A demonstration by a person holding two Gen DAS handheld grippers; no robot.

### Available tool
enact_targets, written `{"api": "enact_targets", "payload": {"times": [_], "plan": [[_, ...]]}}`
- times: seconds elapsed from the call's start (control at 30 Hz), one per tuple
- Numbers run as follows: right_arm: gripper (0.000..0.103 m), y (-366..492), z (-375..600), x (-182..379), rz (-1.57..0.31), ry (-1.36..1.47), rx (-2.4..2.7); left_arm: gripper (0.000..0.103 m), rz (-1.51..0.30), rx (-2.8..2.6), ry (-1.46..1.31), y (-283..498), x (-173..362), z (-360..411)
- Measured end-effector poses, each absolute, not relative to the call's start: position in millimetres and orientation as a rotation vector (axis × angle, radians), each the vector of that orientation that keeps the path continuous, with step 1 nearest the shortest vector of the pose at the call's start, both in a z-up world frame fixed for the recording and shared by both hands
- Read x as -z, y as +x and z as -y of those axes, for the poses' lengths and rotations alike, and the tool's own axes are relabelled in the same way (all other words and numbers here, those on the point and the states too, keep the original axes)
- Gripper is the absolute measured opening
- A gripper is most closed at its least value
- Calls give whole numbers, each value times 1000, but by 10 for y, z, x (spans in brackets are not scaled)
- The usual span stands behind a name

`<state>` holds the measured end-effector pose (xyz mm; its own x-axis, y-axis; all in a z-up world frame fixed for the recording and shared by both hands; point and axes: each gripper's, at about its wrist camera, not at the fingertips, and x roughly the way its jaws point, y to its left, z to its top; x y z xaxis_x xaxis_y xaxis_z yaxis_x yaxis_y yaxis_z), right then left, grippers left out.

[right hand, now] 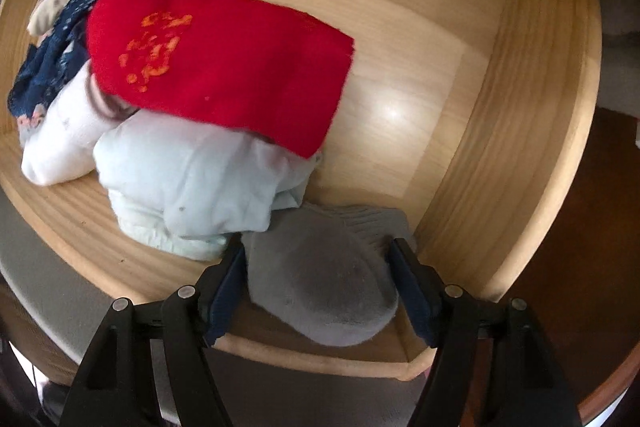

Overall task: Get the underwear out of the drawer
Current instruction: 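Reach the right gripper into the drawer and grasp the grey sock, then lower the left gripper onto the light blue floral sock and grasp it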

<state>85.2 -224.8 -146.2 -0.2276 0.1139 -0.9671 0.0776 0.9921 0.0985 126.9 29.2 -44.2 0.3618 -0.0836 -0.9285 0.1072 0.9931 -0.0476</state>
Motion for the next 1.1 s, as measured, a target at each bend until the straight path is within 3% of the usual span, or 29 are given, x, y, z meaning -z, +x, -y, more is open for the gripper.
{"api": "enact_targets", "payload": {"times": [0.07,0.37,0.77,1.1], "plan": [[54,811,2267,1460,-1796,152,-17,55,-1193,124,15,1267,438,-296],[41,582,2168,1255,-1654,136,106,55,-1223,148,39,1269,484,-233],[38,407,2297,807,-1524,281,211,55,-1365,218,74,1346,707,-105],[38,372,2347,806,-1534,357,179,55,-1547,255,21,1550,960,94]]}}
